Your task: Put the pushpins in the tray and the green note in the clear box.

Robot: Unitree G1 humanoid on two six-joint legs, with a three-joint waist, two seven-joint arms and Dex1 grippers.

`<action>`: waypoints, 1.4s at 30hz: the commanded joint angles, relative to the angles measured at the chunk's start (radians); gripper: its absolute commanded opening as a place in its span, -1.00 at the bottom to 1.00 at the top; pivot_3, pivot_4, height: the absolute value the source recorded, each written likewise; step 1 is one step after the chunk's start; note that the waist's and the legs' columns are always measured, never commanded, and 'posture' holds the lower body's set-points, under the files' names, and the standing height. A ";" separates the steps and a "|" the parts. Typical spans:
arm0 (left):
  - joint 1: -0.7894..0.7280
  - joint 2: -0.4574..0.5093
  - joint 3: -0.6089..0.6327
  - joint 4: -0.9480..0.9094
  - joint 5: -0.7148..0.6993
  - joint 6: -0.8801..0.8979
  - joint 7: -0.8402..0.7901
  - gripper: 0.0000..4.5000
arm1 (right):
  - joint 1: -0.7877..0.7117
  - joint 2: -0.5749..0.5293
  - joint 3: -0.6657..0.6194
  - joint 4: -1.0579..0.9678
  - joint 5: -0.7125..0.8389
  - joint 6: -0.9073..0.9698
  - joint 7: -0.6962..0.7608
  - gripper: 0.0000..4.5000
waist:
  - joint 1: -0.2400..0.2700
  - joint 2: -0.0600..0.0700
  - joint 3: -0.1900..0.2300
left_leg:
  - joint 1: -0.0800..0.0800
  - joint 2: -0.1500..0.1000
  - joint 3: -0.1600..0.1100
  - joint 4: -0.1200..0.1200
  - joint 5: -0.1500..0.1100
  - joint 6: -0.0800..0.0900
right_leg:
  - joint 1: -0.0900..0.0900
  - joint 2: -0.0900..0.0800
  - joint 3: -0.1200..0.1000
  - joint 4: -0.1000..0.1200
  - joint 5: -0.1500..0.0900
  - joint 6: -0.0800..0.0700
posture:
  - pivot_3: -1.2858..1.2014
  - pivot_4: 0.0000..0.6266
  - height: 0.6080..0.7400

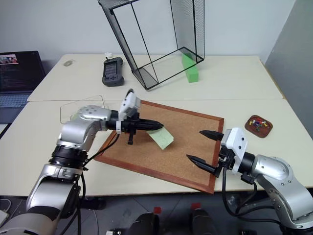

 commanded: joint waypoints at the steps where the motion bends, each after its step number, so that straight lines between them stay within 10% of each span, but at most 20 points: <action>1: 0.032 0.027 0.097 -0.156 -0.090 0.122 0.086 -0.96 | -0.033 0.003 -0.023 -0.049 0.027 -0.012 -0.012 1.00 | 0.000 0.000 0.000 | 0.000 0.000 0.000 0.000 0.000 0.000 | 0.000 0.000 0.000 0.000 0.000 0.000 | 0.03 -0.52 1.00; 21: 0.449 -0.011 0.662 -0.542 -0.164 0.259 0.828 -0.96 | -0.241 0.127 0.188 0.081 -0.006 -0.044 0.009 1.00 | 0.006 -0.001 0.000 | 0.000 0.000 -0.008 0.000 0.000 -0.001 | 0.000 -0.003 -0.001 -0.001 0.000 0.000 | 0.03 -0.52 1.00; 31: 0.316 -0.099 0.665 -0.271 0.009 -0.016 1.194 -0.96 | -0.310 0.163 0.228 0.171 -0.024 -0.066 0.073 1.00 | 0.006 -0.002 0.000 | 0.001 0.000 -0.008 0.000 0.000 -0.001 | 0.000 -0.002 -0.003 0.000 0.000 0.000 | 0.03 -0.52 1.00; 42: 0.148 -0.101 0.597 0.149 0.053 -0.227 1.230 -0.96 | -0.310 0.137 0.195 0.166 -0.021 -0.042 0.079 1.00 | 0.005 -0.003 0.000 | 0.000 -0.001 -0.008 0.000 0.000 -0.001 | 0.000 -0.002 -0.003 0.000 0.000 0.000 | 0.03 -0.52 1.00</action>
